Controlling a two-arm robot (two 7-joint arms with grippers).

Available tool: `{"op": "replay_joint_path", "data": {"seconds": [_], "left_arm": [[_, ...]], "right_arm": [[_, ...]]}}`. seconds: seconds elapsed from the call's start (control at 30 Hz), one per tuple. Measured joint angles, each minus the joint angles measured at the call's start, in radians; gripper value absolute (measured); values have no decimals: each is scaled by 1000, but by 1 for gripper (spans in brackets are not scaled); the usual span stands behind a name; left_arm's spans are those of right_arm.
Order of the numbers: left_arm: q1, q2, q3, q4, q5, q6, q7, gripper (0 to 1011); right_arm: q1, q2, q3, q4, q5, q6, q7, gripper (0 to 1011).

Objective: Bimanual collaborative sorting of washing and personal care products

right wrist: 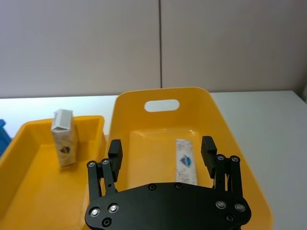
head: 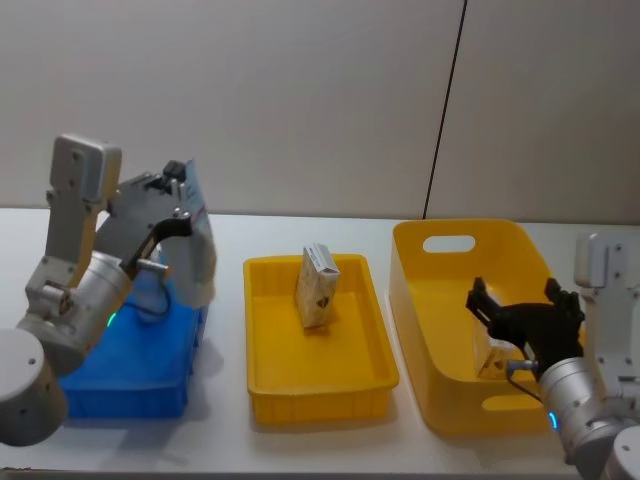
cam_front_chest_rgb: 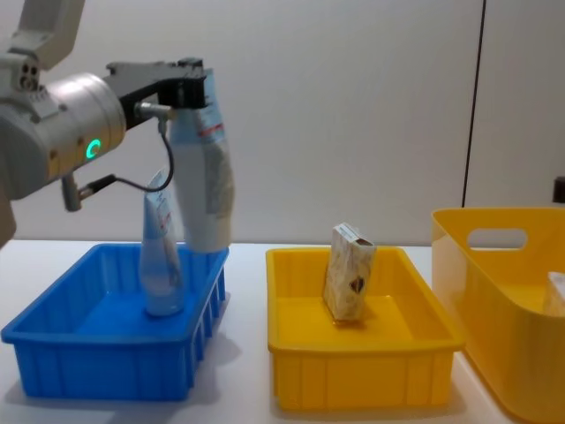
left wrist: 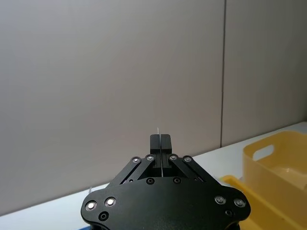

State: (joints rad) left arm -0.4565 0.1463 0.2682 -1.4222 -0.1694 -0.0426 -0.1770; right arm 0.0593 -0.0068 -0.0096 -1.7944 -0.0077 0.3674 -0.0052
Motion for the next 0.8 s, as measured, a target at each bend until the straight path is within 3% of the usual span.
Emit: {"op": "replay_joint_path", "data": {"seconds": [0.8], "left_arm": [[-51,-31,73,-44,-66,-6,-134,0]], "right_arm": [[79,62,-100,62,52,-8,204,1004]]}}
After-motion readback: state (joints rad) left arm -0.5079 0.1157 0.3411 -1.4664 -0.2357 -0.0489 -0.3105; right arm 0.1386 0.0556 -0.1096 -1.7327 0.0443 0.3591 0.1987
